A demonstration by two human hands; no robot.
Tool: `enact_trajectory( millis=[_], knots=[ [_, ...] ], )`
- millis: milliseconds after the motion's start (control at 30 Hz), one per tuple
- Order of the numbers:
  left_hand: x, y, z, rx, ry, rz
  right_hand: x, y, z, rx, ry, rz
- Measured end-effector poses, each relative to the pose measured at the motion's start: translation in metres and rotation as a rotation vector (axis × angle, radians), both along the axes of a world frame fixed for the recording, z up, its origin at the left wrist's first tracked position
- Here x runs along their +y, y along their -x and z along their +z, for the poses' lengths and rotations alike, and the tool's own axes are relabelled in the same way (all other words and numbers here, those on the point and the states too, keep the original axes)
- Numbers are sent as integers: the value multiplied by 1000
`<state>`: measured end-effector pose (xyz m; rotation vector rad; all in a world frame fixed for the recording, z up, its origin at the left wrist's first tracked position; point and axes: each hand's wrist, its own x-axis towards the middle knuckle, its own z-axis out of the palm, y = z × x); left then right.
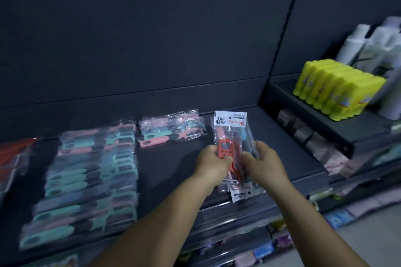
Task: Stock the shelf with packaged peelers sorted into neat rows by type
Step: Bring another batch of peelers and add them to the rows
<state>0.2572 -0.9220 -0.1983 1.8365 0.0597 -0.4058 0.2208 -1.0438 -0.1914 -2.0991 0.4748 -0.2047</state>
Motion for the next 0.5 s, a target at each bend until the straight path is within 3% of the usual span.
enact_trajectory(
  millis=[400,500],
  knots=[
    [-1,-35,-12,-162,-464,-157,-12,-25,-8,169,149,14],
    [17,-40,-5,-171,-448,-191,-2,-29,-4,225,181,58]
  ],
)
